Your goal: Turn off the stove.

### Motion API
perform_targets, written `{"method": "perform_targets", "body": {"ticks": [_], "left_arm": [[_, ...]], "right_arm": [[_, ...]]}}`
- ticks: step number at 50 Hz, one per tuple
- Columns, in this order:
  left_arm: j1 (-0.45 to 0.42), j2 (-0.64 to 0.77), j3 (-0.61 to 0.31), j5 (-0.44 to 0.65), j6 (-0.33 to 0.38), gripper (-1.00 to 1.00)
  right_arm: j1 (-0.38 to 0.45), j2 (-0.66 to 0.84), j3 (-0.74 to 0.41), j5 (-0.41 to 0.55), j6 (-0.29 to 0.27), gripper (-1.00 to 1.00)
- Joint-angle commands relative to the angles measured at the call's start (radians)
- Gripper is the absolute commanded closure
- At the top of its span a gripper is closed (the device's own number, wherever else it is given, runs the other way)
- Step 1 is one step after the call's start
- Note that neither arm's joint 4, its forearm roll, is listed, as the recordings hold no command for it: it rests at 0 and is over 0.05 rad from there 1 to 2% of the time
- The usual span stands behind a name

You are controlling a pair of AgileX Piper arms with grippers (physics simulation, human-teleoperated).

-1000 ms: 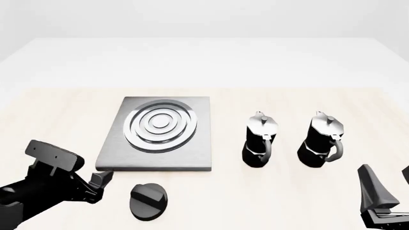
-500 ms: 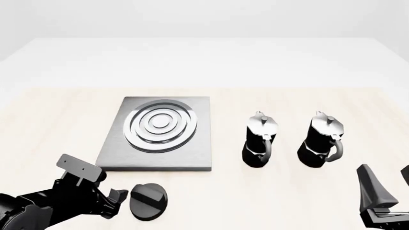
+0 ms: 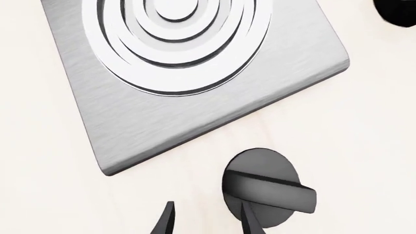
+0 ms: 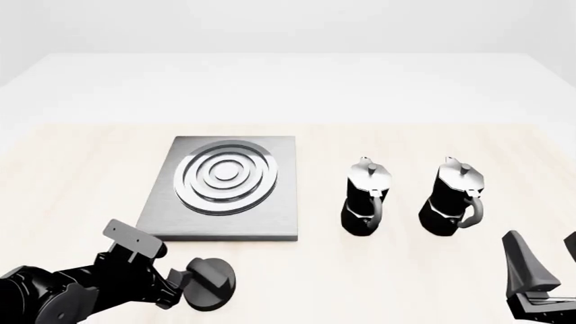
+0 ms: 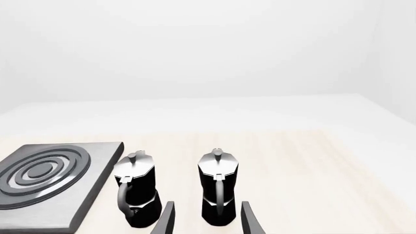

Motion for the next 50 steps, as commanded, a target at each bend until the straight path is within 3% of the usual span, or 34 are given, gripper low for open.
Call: {"method": "perform_targets", "body": {"ticks": [1,17,50], "left_arm": [[0.008,0.075,0.001,-0.061,0.023,-1.0],[0.014,0.118,-0.017,-0.079,0.05,-1.0],[-0.001,0.109,-0.146,0.024,0.142,-1.0]], "right_arm": [[-0.002,-0.015,0.0,0.015,0.001,-1.0],[-0.003,-0.022,0.0,0.022,0.004,-1.0],[-0.008,0.008,0.0,-0.007,0.004,-1.0]]}}
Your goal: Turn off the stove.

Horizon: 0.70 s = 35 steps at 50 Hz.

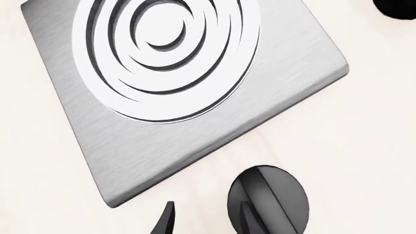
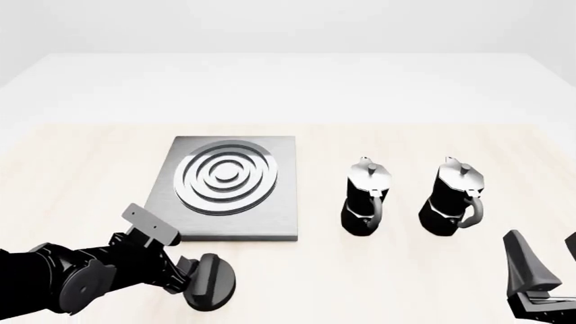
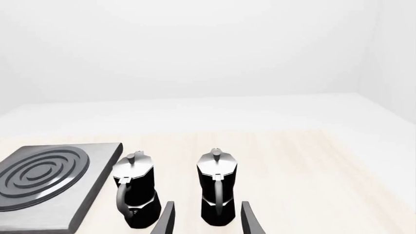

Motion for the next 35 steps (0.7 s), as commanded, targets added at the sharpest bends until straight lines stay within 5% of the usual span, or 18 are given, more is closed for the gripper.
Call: {"method": "perform_targets", "body": {"ticks": [1,22,35], "left_arm": [[-0.007,0.002,-0.051,0.03,0.03,-1.0],[0.02,-0.015,-0.113,0.076,0.102,-1.0],[0.107,-0.162,-0.029,0.129,0.124,-1.0]], "right_arm": [[-0.001,0.005,0.0,-0.004,0.0,-1.0],[-0.003,0.009,0.0,-0.009,0.001,-1.0],[0.015,-0.031,0.0,0.034,-0.004,-1.0]]}}
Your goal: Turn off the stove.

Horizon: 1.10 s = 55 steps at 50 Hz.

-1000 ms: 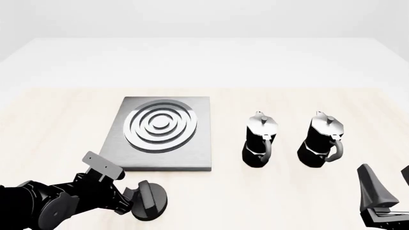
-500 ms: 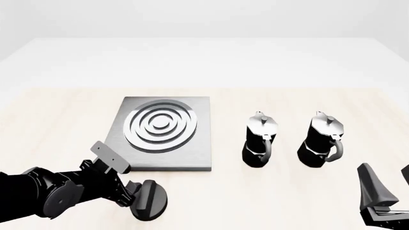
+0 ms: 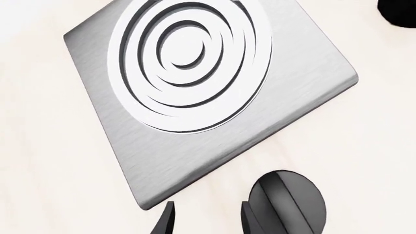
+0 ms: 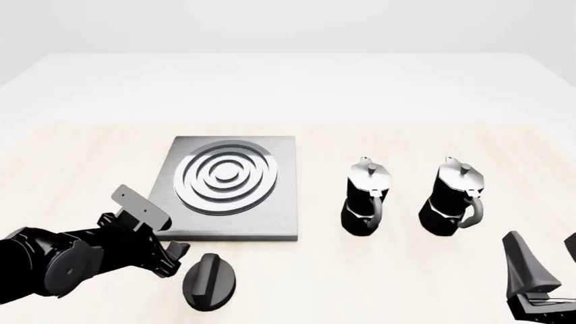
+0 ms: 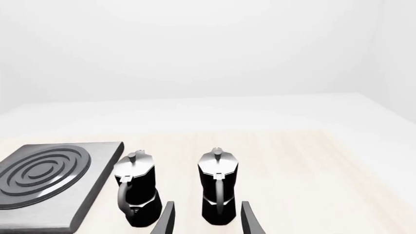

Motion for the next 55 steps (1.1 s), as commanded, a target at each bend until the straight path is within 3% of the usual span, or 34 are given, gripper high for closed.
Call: {"method": "perform_targets", "body": {"ticks": [1,10,20,21,34,55], "left_arm": [[0.056,-0.1,0.042,0.04,0.017,-1.0],[0.077,-0.157,0.059,0.071,0.014,-1.0],[0.108,-0.347,0.05,0.207,-0.015,-1.0],[0.114,-0.425,0.047,0.265,-0.032,-1.0],[0.142,-0.597,0.041,0.391,-0.067,-1.0],[0.189,-0.878,-0.062,0.656,-0.127,-1.0]], "right_arm": [[0.01,-0.015,0.0,0.016,-0.003,-1.0],[0.012,-0.013,0.0,0.012,-0.004,-1.0],[0.017,-0.026,-0.001,0.016,-0.001,-1.0],[0.022,-0.02,-0.001,0.008,0.0,-1.0],[0.039,-0.015,-0.001,0.002,0.002,-1.0],[0.058,-0.026,-0.002,0.009,-0.004,-1.0]]}}
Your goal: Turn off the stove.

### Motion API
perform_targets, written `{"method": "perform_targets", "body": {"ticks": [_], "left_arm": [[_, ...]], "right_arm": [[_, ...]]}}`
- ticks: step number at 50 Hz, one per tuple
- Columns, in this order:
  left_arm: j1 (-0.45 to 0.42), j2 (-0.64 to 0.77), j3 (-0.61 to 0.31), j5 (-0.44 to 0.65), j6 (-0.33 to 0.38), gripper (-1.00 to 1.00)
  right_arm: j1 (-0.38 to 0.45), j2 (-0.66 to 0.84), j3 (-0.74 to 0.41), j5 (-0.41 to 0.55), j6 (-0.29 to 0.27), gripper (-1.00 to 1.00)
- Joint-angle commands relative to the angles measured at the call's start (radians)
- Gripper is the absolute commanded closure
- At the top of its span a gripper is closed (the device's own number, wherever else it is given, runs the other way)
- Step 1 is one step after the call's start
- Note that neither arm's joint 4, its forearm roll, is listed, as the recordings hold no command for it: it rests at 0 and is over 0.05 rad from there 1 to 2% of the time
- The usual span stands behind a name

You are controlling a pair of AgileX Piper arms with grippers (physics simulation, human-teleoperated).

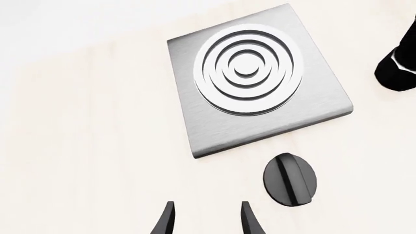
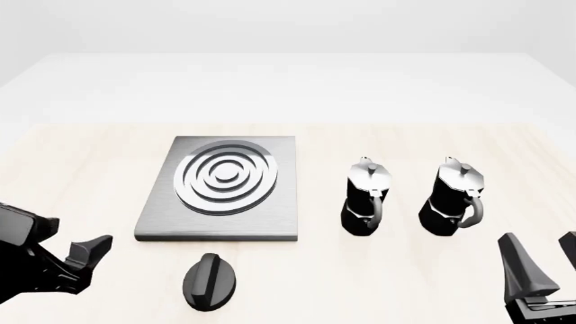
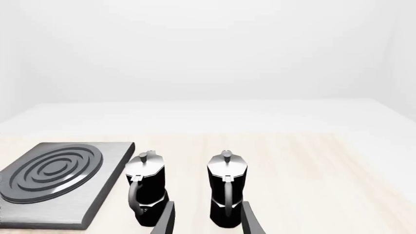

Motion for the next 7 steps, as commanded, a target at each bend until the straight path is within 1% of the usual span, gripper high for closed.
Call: {"method": "perform_targets", "body": {"ticks": [1,2,4,5,7], "left_arm": [[0.023,-0.144,-0.046,0.134,-0.038,-1.0],[0.011,-0.158,-0.057,0.149,-0.065,-1.0],[-0.001,-0.179,-0.076,0.17,-0.095,-1.0],[-0.002,-0.189,-0.085,0.183,-0.104,-1.0],[0.005,-0.196,-0.093,0.194,-0.094,-1.0]], "right_arm": [[0.01,0.0,-0.001,-0.001,-0.003,-1.0],[0.012,-0.001,-0.001,-0.001,-0.003,-1.0],[0.013,-0.005,-0.001,0.002,-0.003,-1.0],[0.012,-0.006,-0.001,0.003,-0.003,-1.0],[0.011,-0.007,-0.001,0.005,-0.003,-1.0]]}}
